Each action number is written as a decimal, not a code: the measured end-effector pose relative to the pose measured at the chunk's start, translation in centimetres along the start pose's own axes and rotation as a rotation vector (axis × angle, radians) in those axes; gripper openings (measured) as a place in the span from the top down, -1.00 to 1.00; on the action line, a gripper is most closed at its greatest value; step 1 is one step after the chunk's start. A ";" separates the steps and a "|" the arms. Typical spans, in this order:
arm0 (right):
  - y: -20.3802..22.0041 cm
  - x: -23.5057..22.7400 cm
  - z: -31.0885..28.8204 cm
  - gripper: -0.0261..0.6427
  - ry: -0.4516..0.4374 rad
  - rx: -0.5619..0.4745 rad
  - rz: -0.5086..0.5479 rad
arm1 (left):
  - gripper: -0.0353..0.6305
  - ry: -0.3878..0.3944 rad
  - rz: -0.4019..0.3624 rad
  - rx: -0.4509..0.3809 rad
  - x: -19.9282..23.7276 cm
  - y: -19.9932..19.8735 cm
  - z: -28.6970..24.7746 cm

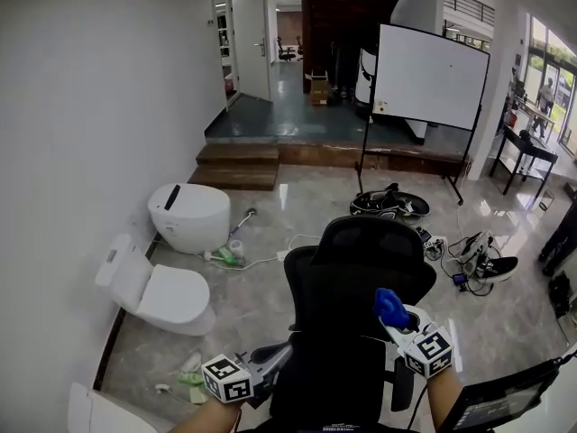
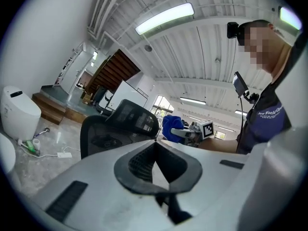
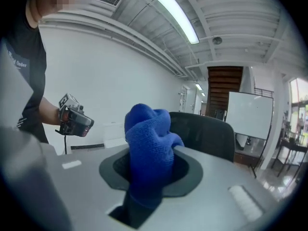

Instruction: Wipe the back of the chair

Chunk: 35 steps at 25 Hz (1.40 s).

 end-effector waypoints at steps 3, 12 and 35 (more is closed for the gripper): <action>-1.9 -2.6 -1.3 0.59 -0.014 0.016 0.113 | 0.88 -0.050 0.041 -0.017 -0.4 1.0 0.3; -8.8 -6.8 -13.2 0.58 0.030 0.148 0.401 | 0.88 -0.164 0.050 -0.051 1.8 1.4 4.3; -6.1 -15.6 -10.9 0.58 0.280 0.364 0.318 | 0.88 -0.108 0.039 -0.017 2.6 0.7 2.1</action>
Point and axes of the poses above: the fingertips, and each gripper's own axes: z backward along the fingers, x to its left, y out of its underside, the point moved 10 cm from there along z, backward along the fingers, and after that the axes turned 15 degrees about -y, right-handed, at the moved point
